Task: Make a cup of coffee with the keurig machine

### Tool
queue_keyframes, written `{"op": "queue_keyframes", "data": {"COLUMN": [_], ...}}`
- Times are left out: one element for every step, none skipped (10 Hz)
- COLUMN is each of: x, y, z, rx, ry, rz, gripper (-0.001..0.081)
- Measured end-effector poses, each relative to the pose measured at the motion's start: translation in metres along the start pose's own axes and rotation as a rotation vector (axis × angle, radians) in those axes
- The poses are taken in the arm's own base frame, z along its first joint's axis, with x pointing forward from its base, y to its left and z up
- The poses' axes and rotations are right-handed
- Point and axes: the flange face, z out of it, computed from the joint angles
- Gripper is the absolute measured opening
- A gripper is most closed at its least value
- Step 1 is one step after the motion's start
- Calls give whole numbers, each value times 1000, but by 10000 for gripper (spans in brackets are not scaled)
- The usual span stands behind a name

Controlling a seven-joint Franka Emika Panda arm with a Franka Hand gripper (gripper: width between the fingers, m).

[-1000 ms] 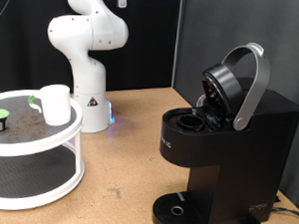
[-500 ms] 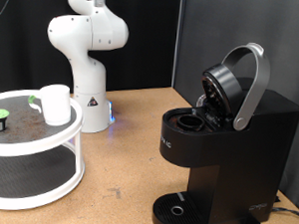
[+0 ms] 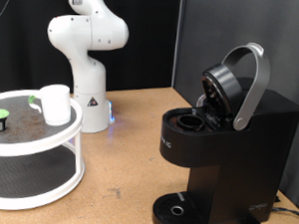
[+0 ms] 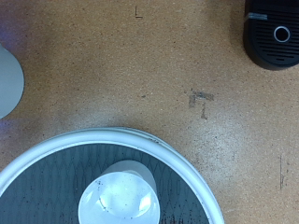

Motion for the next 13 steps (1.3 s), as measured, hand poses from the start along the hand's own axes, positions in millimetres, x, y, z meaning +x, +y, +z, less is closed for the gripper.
{"op": "queue_keyframes", "data": {"x": [-8,-22,-38,-54,-69,-83,-91,-90,-91,-96,-103,-110,-108], "y": [4,11,18,25,32,39,42,42,40,39,42,48,54], "z": [2,3,5,7,7,8,9,10,12,17,24,33,40], "rx": [9,13,14,12,10,3,2,4,32,64,98,117,135], "ry": [-1,-3,-10,-16,-16,-12,-5,-6,5,21,42,50,59], "rz": [-4,-1,3,14,22,32,35,34,-40,-154,-273,-396,-497], "gripper": [803,803,803,803,803,803,803,803,803,803,803,803,803]}}
